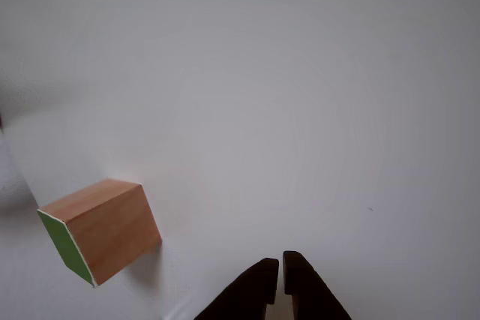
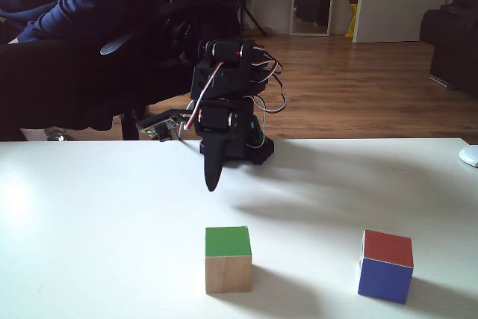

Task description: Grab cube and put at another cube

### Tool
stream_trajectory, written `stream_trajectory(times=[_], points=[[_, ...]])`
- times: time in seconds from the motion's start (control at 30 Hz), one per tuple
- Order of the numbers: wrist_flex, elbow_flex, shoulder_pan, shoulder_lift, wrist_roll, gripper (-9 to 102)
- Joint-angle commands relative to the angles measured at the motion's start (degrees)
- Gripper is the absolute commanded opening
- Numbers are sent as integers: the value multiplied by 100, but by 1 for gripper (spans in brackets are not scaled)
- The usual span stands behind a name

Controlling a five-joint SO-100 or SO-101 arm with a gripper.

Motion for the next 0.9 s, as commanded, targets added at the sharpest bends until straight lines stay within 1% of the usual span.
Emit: stream_trajectory(times=[0.0,0.17,0.3,0.43,0.53,0.7,0.77,0.83,0.87], points=[[35,-264,18,18,-299,0],[26,-756,-79,18,-448,0],[26,-1441,-563,-290,-422,3],[-18,-2505,-923,-1907,-158,12],[-26,-3445,-1055,-3322,-149,16],[26,-4746,-1116,-5054,-545,23],[88,-5159,-1125,-5660,-756,28],[193,-5616,-1107,-6337,-870,35],[220,-5845,-1072,-6671,-940,36]])
